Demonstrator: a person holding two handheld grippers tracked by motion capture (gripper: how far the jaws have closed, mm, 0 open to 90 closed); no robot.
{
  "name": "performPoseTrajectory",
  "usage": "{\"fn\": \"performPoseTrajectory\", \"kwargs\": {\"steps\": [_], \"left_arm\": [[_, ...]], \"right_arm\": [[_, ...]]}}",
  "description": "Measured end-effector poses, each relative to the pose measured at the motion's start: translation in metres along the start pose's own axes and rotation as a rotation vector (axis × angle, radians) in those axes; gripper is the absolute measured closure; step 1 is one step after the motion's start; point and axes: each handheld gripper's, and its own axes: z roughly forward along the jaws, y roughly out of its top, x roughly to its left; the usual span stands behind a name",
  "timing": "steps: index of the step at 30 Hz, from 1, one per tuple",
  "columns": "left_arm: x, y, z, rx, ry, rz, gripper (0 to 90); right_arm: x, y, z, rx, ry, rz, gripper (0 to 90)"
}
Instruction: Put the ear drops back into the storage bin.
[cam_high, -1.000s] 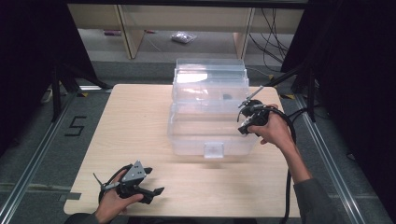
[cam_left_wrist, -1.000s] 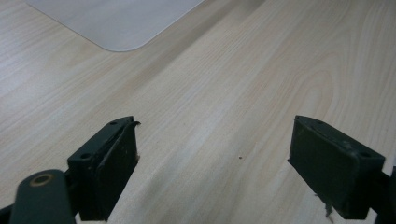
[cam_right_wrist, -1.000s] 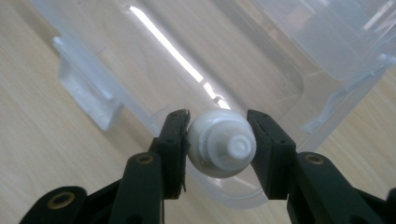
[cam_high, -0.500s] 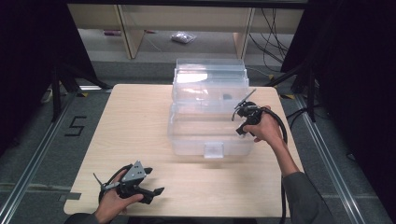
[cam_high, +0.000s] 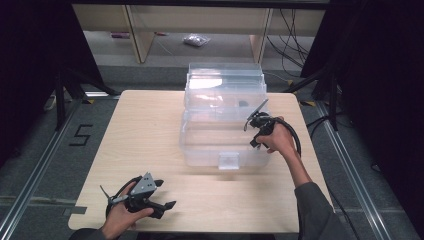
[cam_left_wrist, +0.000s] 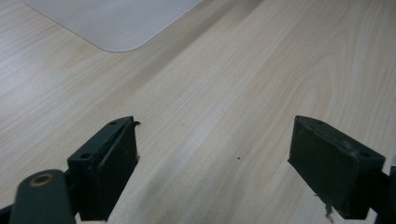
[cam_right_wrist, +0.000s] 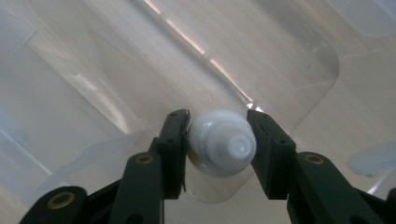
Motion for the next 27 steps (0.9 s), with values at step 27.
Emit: {"fn": "performPoseTrajectory", "kwargs": {"steps": [27], "left_arm": [[0.000, 0.000, 0.000, 0.000, -0.001, -0.001, 14.8]], "right_arm": [[-0.001, 0.002, 0.013, 0.051, -0.015, 0.007, 60.0]]}}
